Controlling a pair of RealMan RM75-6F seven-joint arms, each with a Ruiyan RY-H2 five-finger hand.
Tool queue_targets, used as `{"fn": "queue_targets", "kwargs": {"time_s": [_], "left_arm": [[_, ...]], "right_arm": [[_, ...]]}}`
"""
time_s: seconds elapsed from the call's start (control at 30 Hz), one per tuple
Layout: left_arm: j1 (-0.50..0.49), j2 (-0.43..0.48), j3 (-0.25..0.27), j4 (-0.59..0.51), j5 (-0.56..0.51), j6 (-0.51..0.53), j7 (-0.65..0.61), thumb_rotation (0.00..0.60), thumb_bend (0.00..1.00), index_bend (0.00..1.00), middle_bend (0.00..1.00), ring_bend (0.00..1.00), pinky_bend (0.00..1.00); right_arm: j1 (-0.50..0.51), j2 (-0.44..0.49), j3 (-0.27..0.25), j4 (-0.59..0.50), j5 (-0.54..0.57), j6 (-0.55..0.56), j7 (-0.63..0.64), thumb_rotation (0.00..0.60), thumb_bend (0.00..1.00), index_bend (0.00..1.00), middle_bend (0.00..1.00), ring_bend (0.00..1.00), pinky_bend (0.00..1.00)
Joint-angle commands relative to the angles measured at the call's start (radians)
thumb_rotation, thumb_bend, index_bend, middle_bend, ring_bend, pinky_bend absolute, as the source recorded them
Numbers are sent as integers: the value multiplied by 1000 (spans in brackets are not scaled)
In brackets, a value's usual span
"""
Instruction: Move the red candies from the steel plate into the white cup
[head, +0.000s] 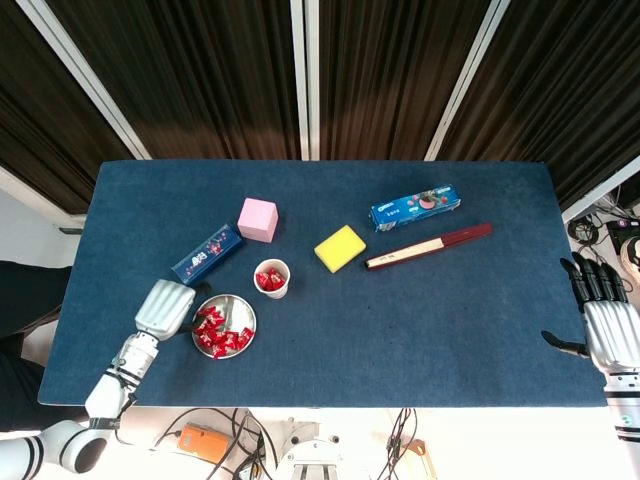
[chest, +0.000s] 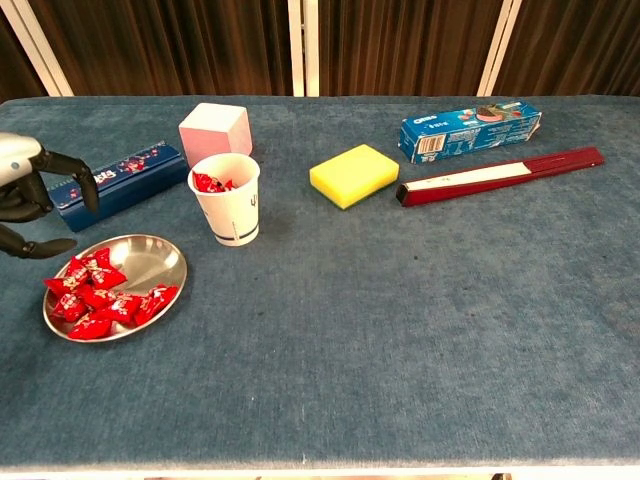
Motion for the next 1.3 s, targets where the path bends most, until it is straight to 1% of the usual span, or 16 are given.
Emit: {"fn": "queue_targets", "kwargs": {"time_s": [0.03,0.2,0.4,0.77,0.83,1.03,1.13,1.2,1.3], "left_arm": [[-13,-19,14,27,10,-38,40,600,233,432,969,861,808],[-27,-27,20,40,23,-70,74,600,233,432,969,861,808],[-42,-35,14,45,25,-94,115,600,233,431,969,861,808],[-53,-41,9,48,-12,-143,152,600,238,432,969,861,808],[-55,-43,9,50,-16,-150,151,600,258,446,969,861,808],[-62,-52,4,67,-29,-171,144,600,359,522,969,861,809],[-63,-54,2,72,-31,-174,136,600,389,563,969,862,808],[-60,-52,-2,66,-25,-163,123,600,400,582,969,864,808],[-51,-28,-21,23,-1,-118,71,600,404,586,969,864,809]], "right_arm": [[-3,2,-1,-3,0,4,-3,600,150,0,10,0,0],[-6,2,-1,-6,5,6,-5,600,152,0,10,0,0],[-5,2,-2,-9,4,6,-10,600,150,0,10,0,0],[-6,0,-2,-9,10,3,-12,600,151,0,10,0,0],[-5,0,-2,-9,10,2,-13,600,151,0,10,0,0],[-5,2,-1,-13,10,3,-17,600,150,0,10,0,0],[-6,3,-2,-15,10,4,-18,600,152,0,10,0,0],[-6,2,-2,-16,9,5,-17,600,150,0,10,0,0],[-6,1,-2,-15,7,6,-16,600,150,0,10,0,0]]}}
